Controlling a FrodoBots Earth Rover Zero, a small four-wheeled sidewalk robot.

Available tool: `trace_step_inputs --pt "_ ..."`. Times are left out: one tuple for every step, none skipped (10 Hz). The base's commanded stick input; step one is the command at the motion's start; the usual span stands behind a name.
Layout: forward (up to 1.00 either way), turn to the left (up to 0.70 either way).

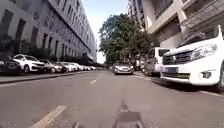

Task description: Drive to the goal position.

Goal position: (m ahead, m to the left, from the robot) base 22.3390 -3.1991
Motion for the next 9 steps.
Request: trace_step_inputs --pt "0.7 0.0" --pt "0.7 0.0" --pt "0.7 0.0" --pt "0.7 0.0" --pt "0.7 0.0" --pt "0.7 0.0" --pt "0.7 0.0" --pt "0.7 0.0" --pt "0.7 0.0"
